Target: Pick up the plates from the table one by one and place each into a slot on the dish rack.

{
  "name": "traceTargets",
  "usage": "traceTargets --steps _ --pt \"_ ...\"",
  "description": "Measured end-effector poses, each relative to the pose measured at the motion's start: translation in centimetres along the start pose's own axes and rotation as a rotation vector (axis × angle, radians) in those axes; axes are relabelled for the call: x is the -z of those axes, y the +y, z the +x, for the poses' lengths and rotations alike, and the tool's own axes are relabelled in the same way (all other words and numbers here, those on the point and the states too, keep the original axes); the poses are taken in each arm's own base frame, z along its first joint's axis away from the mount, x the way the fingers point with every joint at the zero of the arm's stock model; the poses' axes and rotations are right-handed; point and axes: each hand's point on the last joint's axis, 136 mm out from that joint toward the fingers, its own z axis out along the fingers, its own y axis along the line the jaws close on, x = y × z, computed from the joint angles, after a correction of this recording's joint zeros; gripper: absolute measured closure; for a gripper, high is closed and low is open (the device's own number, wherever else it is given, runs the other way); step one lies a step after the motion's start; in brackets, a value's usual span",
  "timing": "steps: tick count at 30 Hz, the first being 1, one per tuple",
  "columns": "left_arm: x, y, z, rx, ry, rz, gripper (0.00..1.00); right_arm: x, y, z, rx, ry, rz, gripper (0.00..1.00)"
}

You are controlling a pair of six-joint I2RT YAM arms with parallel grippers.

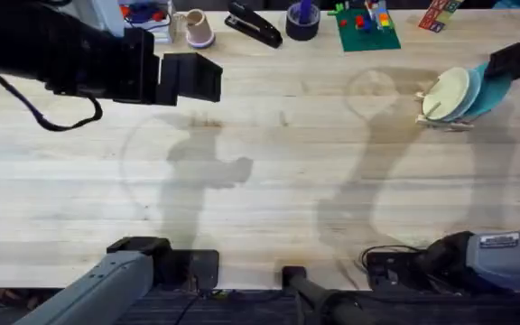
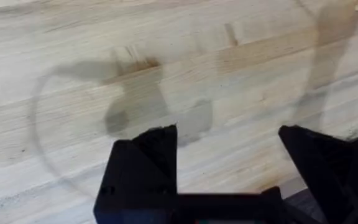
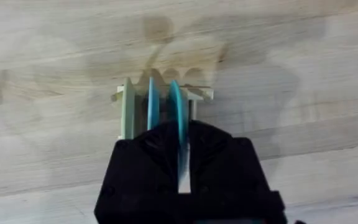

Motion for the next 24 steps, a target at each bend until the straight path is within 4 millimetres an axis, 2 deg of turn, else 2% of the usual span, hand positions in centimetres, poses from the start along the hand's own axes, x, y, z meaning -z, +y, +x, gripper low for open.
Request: traceTargets --steps 10,16,20,24 --pt "0.0 0.0 0.0 0.0 0.0 0.0 0.007 0.0 0.0 0.0 0.0 -0.001 -0.003 0.874" --pt "0.0 0.0 0.0 0.0 0.0 0.0 0.008 0.1 0.1 -0.1 0.001 -0.003 -0.002 0.827" --pt "0.0 0.0 0.0 0.0 0.0 0.0 0.008 1.3 0.1 -0.5 0.006 -0.035 0.008 0.815" --pt "0.0 0.0 0.0 0.0 0.0 0.0 0.008 4.1 0.5 -0.7 0.013 -0.081 0.023 0.812"
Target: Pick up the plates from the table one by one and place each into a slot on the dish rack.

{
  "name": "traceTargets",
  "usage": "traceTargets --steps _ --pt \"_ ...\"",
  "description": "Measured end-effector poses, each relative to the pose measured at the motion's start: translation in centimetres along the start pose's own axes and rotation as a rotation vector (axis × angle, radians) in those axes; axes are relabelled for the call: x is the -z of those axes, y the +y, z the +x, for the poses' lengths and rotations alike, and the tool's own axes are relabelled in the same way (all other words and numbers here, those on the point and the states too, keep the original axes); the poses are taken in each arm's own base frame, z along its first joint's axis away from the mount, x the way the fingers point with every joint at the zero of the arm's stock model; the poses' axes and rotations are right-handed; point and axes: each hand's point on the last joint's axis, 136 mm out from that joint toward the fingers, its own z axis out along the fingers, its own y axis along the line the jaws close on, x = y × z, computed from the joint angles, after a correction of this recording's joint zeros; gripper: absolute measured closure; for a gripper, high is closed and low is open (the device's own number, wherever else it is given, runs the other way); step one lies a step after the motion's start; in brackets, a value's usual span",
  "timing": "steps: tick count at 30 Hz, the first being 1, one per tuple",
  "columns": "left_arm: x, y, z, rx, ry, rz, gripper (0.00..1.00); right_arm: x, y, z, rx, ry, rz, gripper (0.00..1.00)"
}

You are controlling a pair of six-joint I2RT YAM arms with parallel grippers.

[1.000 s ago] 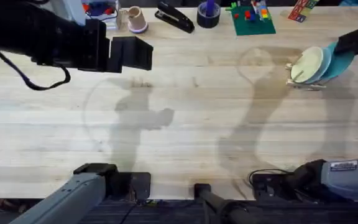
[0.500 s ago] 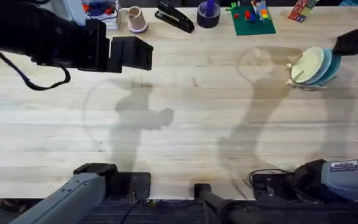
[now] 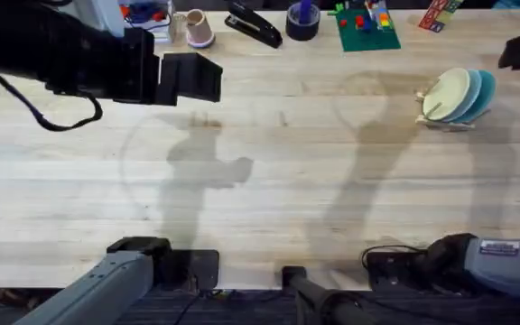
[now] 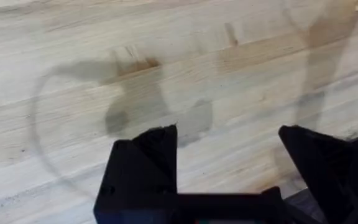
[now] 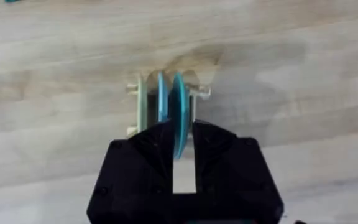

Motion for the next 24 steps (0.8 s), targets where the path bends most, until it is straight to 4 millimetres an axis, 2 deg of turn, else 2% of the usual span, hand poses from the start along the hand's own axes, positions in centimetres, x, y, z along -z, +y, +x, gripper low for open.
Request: traceTargets --steps 3,6,8,11,12,17,24 --pt "0.0 0.0 0.0 0.0 0.0 0.0 0.007 2.3 0.6 0.7 -0.002 -0.002 0.001 0.779" --pt "0.0 0.0 0.0 0.0 0.0 0.0 0.007 4.4 1.6 2.6 -0.018 0.041 -0.013 0.647" --pt "0.0 0.0 0.0 -0.001 0.0 0.0 0.006 5.6 2.1 3.6 -0.026 0.061 -0.019 0.465" --pt "0.0 0.0 0.0 0.0 0.0 0.0 0.007 7.2 2.5 4.1 -0.027 0.046 -0.016 0.067" --pt "0.0 0.0 0.0 0.0 0.0 0.0 0.007 7.8 2.7 4.1 -0.025 0.032 -0.015 0.025" --pt "0.0 0.0 0.0 0.0 0.0 0.0 0.007 11.5 4.3 4.0 -0.009 -0.074 -0.043 0.007" --pt "0.0 0.0 0.6 0.009 0.024 0.002 0.008 15.4 6.7 5.5 0.006 -0.152 -0.092 0.008"
